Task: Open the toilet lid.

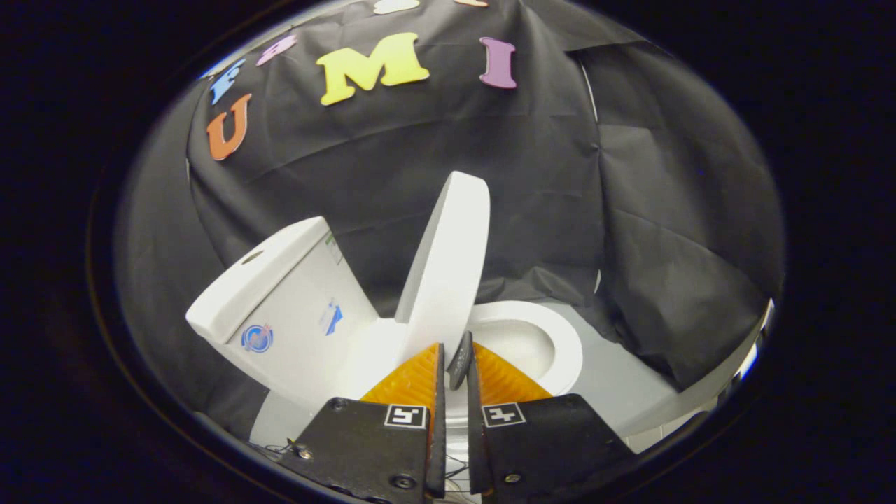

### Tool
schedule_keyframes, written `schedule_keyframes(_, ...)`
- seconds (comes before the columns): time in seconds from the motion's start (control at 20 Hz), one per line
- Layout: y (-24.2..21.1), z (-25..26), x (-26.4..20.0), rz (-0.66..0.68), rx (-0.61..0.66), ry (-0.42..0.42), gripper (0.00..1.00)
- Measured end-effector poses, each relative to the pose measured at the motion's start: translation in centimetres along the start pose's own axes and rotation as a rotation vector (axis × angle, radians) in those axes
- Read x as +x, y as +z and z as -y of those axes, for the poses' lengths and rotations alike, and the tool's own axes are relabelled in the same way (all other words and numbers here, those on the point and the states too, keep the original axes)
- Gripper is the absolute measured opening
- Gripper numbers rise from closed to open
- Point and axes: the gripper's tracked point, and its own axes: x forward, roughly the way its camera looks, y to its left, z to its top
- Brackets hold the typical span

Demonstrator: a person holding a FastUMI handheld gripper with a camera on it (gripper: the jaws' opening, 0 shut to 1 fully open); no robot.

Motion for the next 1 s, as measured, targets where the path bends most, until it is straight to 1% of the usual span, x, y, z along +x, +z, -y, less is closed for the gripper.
schedule_keyframes(0.15, 0.4, -1.5, -0.4, 0.019, -0.055, 0.004, 0.16)
schedule_keyframes(0.35, 0.7, -3.5, -0.9, 0.031, -0.077, 0.019, 0.16)
schedule_keyframes(0.5, 0.9, -5.1, -1.1, 0.037, -0.117, 0.029, 0.16)
schedule_keyframes(0.7, 0.8, -6.0, -1.2, 0.041, -0.154, 0.012, 0.16)
schedule_keyframes(0.85, 0.9, -7.4, -1.4, 0.037, -0.169, 0.028, 0.16)
schedule_keyframes(1.0, 1.0, -8.3, -1.4, 0.047, -0.194, 0.025, 0.16)
